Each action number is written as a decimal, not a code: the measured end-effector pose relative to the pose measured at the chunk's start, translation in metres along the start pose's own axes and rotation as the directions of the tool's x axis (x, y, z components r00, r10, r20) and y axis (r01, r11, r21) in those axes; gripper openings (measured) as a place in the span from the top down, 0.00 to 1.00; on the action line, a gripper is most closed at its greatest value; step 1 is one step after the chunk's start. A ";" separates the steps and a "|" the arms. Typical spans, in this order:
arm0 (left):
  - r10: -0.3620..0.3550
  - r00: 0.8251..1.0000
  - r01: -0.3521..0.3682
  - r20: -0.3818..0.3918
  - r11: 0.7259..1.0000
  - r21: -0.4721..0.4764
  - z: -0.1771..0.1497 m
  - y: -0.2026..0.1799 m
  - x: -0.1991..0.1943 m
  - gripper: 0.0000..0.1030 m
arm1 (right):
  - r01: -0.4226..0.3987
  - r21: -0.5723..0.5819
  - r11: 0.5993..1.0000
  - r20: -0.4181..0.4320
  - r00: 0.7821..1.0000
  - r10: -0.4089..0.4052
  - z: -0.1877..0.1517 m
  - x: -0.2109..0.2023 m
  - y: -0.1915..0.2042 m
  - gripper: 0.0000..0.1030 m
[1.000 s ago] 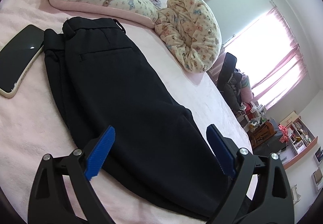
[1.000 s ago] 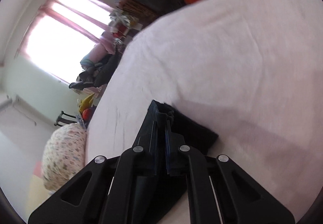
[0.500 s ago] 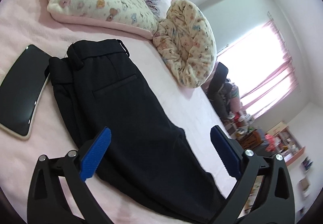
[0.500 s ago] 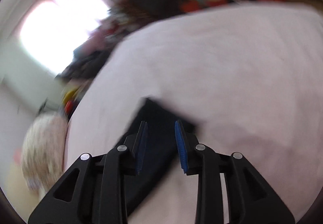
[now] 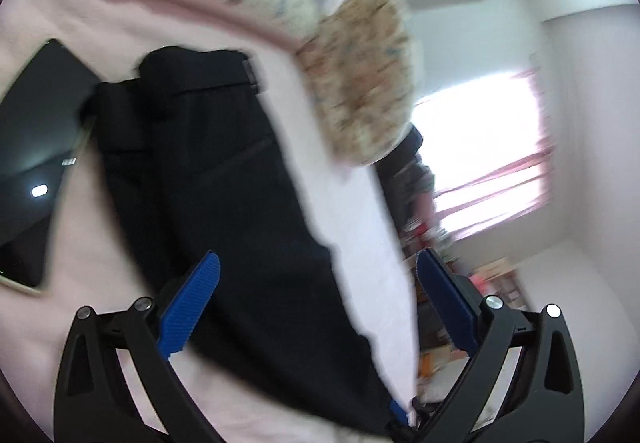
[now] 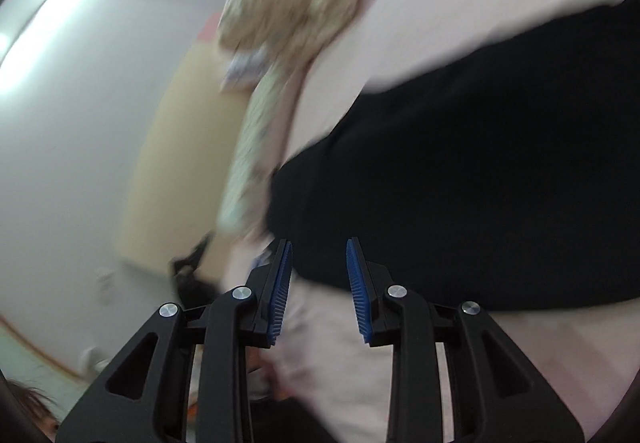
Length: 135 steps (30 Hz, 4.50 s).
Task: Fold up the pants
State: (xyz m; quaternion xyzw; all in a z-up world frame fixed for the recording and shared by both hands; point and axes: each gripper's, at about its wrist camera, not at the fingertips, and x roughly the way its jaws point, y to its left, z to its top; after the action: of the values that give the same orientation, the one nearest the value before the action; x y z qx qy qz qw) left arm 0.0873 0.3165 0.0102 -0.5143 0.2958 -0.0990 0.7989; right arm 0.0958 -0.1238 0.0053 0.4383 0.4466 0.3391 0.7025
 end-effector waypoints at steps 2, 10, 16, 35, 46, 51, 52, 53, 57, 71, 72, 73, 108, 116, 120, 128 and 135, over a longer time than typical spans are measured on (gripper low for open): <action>0.007 0.997 -0.012 -0.080 0.998 -0.060 0.003 0.015 0.008 0.11 | -0.029 0.020 0.999 -0.073 0.997 0.030 -0.012 0.034 0.002 0.71; -0.042 0.990 0.027 -0.135 0.993 -0.113 0.010 0.029 0.025 0.18 | -0.007 -0.021 1.000 -0.131 0.991 0.005 -0.027 0.062 0.002 0.71; 0.129 0.978 -0.146 -0.166 0.985 -0.094 0.004 0.028 0.039 0.28 | 0.013 -0.022 1.000 -0.059 0.998 -0.014 -0.025 0.032 0.001 0.48; 0.151 0.986 -0.146 0.065 0.987 -0.072 -0.023 0.019 0.011 0.96 | 0.030 0.006 1.000 0.040 0.999 -0.030 -0.024 0.003 -0.016 0.48; 0.352 0.877 -0.324 0.327 0.936 -0.138 -0.027 0.016 -0.037 0.42 | 0.103 -0.075 0.992 0.141 0.986 -0.091 0.011 -0.016 0.012 0.48; 0.137 0.892 -0.184 0.430 0.981 0.068 -0.038 -0.029 -0.051 0.25 | 0.244 -0.184 0.952 0.137 0.965 -0.221 0.080 -0.003 0.038 0.48; 0.104 0.918 -0.153 0.382 0.983 0.100 -0.038 -0.034 -0.041 0.23 | 0.269 -0.199 0.942 0.118 0.961 -0.249 0.090 0.004 0.038 0.48; 0.068 0.954 -0.112 0.291 0.984 0.137 -0.040 -0.038 -0.022 0.22 | 0.313 -0.215 0.925 0.095 0.950 -0.299 0.106 0.016 0.038 0.48; 0.071 0.996 -0.080 0.050 0.977 0.199 -0.055 -0.051 0.038 0.21 | 0.444 -0.307 0.842 0.012 0.886 -0.463 0.142 0.068 0.036 0.51; 0.163 0.984 -0.151 -0.073 0.978 0.147 -0.058 -0.035 0.060 0.15 | 0.591 -0.556 0.585 -0.051 0.678 -0.733 0.148 0.163 0.014 0.69; 0.167 0.983 -0.155 -0.073 0.977 0.147 -0.058 -0.035 0.060 0.15 | 0.594 -0.570 0.568 -0.048 0.666 -0.745 0.145 0.165 0.010 0.99; 0.169 0.983 -0.157 -0.072 0.976 0.149 -0.058 -0.033 0.057 0.15 | 0.595 -0.571 0.565 -0.048 0.663 -0.747 0.144 0.165 0.010 0.98; 0.120 0.993 -0.117 -0.012 0.983 0.140 -0.053 -0.036 0.062 0.06 | 0.535 -0.040 0.844 0.202 0.832 -0.517 0.141 0.010 -0.047 1.00; 0.045 0.993 -0.063 0.110 0.985 0.162 -0.022 -0.044 0.052 0.05 | 0.583 0.030 0.812 0.142 0.801 -0.581 0.108 -0.024 -0.067 0.92; 0.089 0.986 -0.098 0.143 0.994 0.054 -0.003 -0.021 0.035 0.06 | 0.527 -0.024 0.849 0.167 0.840 -0.517 0.085 -0.042 -0.049 0.92; 0.025 0.999 -0.018 0.046 0.990 -0.138 0.028 0.027 -0.007 0.06 | 0.423 -0.078 0.903 0.092 0.905 -0.416 0.038 -0.055 -0.041 0.92; -0.076 0.997 0.076 0.003 0.984 -0.161 0.032 0.035 0.000 0.12 | 0.409 -0.143 0.901 0.075 0.912 -0.402 0.022 -0.052 -0.021 0.92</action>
State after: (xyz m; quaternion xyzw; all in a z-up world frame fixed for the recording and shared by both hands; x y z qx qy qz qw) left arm 0.1001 0.3565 -0.0109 -0.5880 0.2845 -0.1060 0.7497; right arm 0.0991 -0.1841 0.0078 0.2870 0.4847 0.2096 0.7992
